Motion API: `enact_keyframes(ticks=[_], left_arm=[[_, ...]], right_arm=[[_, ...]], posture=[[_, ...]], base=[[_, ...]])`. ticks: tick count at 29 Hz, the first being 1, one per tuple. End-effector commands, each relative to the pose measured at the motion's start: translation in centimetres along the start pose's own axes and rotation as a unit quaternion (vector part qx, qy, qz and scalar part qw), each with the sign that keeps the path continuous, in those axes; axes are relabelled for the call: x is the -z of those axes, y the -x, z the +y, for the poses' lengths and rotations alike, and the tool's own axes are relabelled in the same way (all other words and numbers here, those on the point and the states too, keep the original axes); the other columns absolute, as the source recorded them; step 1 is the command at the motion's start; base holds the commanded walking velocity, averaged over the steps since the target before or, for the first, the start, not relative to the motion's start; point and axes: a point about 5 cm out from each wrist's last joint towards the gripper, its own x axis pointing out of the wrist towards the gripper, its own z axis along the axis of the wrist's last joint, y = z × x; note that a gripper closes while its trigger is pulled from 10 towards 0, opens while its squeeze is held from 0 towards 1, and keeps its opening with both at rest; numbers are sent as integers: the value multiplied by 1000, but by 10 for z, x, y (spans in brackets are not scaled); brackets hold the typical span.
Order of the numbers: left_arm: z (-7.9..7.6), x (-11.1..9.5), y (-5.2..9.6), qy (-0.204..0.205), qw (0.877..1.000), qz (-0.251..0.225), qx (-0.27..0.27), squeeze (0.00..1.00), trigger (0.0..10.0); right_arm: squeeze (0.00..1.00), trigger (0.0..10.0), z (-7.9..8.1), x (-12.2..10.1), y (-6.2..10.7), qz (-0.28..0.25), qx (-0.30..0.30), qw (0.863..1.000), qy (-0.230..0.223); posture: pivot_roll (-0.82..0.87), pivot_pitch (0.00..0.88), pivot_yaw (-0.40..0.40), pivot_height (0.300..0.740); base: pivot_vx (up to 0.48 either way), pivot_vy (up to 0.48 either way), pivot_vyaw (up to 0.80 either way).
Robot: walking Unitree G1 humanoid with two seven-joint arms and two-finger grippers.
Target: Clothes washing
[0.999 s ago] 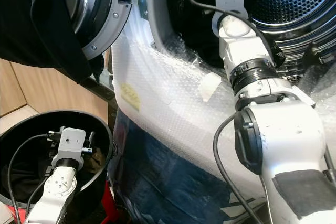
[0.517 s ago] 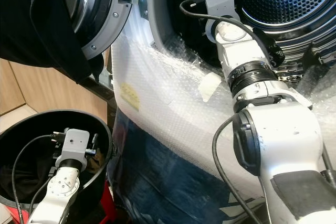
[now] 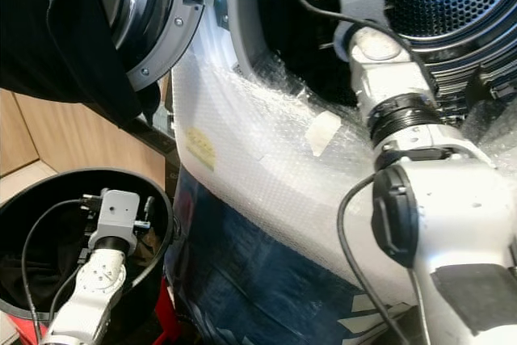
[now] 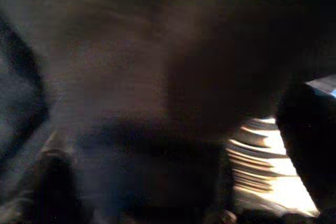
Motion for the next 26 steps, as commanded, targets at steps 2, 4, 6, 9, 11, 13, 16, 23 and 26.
enact_keyframes(ticks=[2, 4, 6, 9, 11, 13, 16, 23, 26], left_arm=[[-5, -4, 0, 6, 1000, -4, 12, 0, 10000], [-3, -2, 0, 5, 1000, 1, 12, 0, 10000], [-3, 1, 1, 2, 1000, 7, 16, 0, 10000], [-4, 0, 1, 1, 1000, 6, 20, 0, 10000], [-7, -1, 1, 0, 1000, 4, 26, 0, 10000], [-7, -3, 0, 2, 1000, 3, 25, 0, 10000], [-6, -2, 1, 8, 1000, 6, 17, 0, 10000], [-5, -1, 3, 1, 1000, 7, 26, 0, 10000], [-3, 2, 2, 0, 1000, 10, 25, 0, 10000]], right_arm=[[1000, 10000, -28, -11, 0, -16, 63, 997, -31], [1000, 10000, -26, -9, 0, -14, 54, 998, -41], [1000, 10000, -18, -4, 0, -7, 31, 998, -47], [1000, 10000, -15, -2, 0, -3, 28, 999, -41], [0, 10000, -10, 2, 0, 3, 12, 999, -45], [0, 10000, -10, 0, 0, -1, 13, 999, -43], [82, 10000, -7, -6, 0, -9, 10, 999, -51], [1000, 10000, -6, -17, 0, -18, -43, 998, -41], [1000, 10000, -10, -10, 0, -10, -21, 999, 31]], posture=[[172, 0, -177, 740], [166, 0, -168, 740], [159, 0, -162, 740], [149, 0, -154, 740], [157, 0, -159, 740], [164, 0, -162, 740], [166, 0, -163, 740], [165, 0, -165, 740], [147, 0, -156, 740]], base=[[0, 0, 0], [0, 0, 0], [0, 0, 0], [0, 0, 0], [0, 0, 0], [0, 0, 0], [0, 0, 0], [0, 0, 0], [0, 0, 0]])
